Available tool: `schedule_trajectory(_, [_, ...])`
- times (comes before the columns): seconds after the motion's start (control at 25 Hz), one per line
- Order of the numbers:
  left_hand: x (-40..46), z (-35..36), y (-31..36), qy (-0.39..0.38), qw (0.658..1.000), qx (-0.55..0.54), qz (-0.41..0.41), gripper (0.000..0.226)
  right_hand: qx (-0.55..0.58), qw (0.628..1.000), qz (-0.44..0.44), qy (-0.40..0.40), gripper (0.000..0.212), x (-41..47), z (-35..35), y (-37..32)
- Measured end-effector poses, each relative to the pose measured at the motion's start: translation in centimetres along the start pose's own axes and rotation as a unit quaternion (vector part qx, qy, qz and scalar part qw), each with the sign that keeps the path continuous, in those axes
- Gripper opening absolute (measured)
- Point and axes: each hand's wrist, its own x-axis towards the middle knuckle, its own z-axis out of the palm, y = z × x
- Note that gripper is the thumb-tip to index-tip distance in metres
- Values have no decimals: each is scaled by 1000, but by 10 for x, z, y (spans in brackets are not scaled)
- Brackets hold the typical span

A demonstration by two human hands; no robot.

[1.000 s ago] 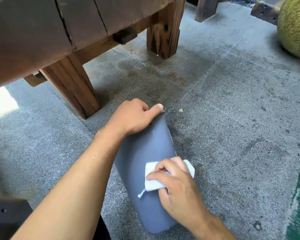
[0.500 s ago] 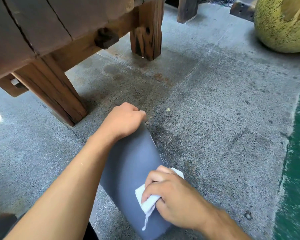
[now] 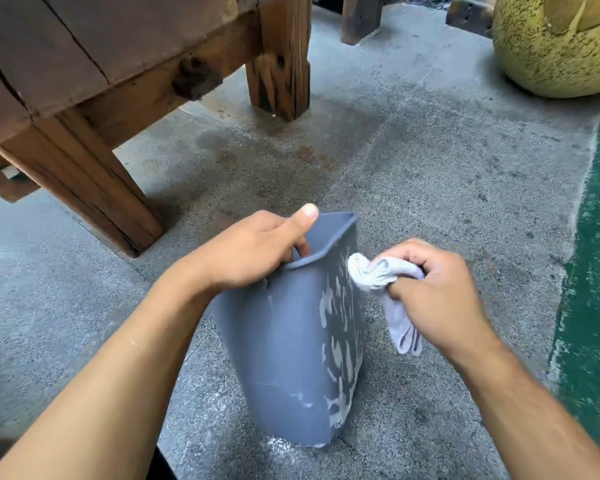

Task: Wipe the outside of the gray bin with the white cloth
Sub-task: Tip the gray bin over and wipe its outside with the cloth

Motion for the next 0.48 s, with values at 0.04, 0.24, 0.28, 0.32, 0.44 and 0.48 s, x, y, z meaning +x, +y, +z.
schedule_trajectory(0.04, [1,4,3,-13,999,34,-13,80,-3,1000,-1,-7,45,-1,6,2])
schedule_trajectory(0.24, [2,0,-10,-41,977,208,6,52,-57,991,-121,11,44,-5,27,8])
schedule_trajectory(0.28, [2,-1,-12,-37,982,187,17,49,-61,987,-149,4,43,-7,30,8])
schedule_trajectory(0.32, [1,0,-11,-31,987,157,24,53,-63,983,-173,-7,43,-9,36,8])
schedule_trajectory(0.44, [2,9,-5,-36,994,99,3,75,-98,969,-224,-37,39,-11,59,9])
schedule_trajectory(0.48, [2,12,-5,-46,993,107,-14,79,-116,965,-232,-38,37,-10,67,10])
